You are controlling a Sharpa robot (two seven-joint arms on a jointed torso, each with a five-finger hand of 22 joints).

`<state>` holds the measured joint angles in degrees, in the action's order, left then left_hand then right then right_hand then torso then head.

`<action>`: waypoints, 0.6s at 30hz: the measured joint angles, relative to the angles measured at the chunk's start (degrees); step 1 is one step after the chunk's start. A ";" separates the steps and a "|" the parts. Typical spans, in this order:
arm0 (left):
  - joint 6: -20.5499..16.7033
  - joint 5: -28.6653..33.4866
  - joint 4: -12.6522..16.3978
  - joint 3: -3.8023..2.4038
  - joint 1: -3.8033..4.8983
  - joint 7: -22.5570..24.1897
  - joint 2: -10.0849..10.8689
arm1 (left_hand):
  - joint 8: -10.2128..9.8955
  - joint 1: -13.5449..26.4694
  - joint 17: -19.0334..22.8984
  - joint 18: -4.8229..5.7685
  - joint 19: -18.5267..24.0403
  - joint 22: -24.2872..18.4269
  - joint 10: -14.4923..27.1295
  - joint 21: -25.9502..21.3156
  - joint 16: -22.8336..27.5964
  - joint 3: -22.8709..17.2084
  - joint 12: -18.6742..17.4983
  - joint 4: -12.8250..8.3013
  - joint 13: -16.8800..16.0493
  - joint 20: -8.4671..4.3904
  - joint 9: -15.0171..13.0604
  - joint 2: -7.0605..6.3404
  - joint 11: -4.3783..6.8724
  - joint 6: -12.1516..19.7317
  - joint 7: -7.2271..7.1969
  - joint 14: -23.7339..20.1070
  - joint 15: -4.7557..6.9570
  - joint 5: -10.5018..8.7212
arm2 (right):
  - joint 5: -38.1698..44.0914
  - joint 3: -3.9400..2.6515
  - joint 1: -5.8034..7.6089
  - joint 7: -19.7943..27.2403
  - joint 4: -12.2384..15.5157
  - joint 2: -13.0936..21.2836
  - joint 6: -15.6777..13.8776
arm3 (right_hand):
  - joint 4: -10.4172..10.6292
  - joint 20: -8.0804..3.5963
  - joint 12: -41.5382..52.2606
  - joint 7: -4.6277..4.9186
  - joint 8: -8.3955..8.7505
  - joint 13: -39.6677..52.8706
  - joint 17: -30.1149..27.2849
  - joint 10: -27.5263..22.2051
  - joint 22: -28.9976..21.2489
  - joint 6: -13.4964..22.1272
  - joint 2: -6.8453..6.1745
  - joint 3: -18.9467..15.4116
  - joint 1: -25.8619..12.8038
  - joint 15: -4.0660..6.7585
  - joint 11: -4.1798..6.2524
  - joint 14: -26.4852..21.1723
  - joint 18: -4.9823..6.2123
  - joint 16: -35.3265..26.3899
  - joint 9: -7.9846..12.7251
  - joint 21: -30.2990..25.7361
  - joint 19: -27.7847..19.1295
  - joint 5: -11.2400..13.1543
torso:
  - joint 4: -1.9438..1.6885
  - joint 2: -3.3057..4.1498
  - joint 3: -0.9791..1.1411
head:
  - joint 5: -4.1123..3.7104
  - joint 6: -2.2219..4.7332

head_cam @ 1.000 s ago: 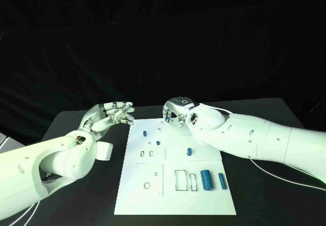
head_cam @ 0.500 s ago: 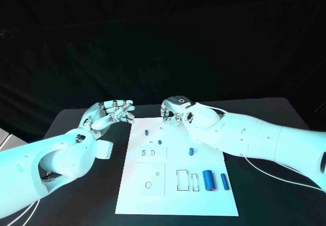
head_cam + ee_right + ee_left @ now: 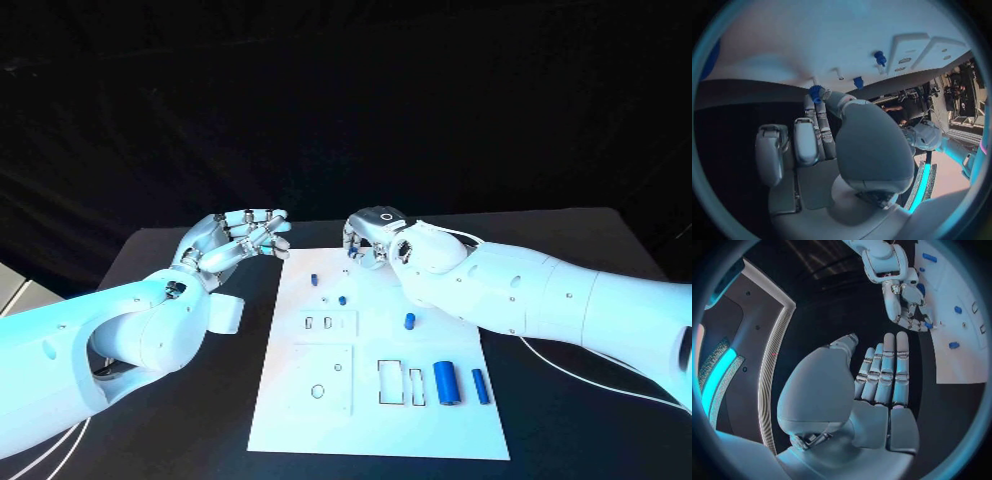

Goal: Assemble the parts on the task board

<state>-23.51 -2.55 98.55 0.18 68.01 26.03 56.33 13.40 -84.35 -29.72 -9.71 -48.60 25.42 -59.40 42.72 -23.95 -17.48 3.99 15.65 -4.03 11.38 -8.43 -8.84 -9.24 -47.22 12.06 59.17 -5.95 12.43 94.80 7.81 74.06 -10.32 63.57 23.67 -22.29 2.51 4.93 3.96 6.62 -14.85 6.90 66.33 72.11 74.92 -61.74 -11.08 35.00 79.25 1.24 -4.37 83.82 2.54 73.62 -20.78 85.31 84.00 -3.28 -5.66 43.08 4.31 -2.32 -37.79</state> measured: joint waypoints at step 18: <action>0.00 0.00 0.07 0.00 0.15 -0.10 0.05 | 0.00 0.00 -0.05 0.00 -0.01 0.11 0.00 0.00 -0.23 -0.16 0.00 -0.16 0.00 0.00 0.05 0.00 0.00 0.00 0.00 0.00 0.00 0.00 | -0.10 0.20 -0.08 0.27 -1.12 -0.89 0.72 | -0.18 0.00 0.01 0.23 0.28 0.00 -0.54 -0.30 -0.01 0.86 0.05 0.15 -1.04 0.00 0.30 0.00 0.03 0.00 -0.18 -0.27 0.00 0.10 | 0.09 0.08 0.03 | 0.32 0.16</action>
<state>-23.51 -2.55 98.61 0.18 68.16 25.93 56.38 13.40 -84.35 -29.77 -9.71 -48.61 25.53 -59.40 42.72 -24.18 -17.64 3.99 15.49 -4.03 11.38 -8.38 -8.84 -9.24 -47.22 12.06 59.17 -5.95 12.43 94.70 8.01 73.98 -10.05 62.45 22.79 -21.58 2.33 4.93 3.97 6.86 -14.56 6.90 65.79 71.81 74.91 -60.88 -11.03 35.15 78.21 1.24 -4.06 83.82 2.56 73.62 -20.96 85.04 84.00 -3.17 -5.57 43.16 4.33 -2.01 -37.63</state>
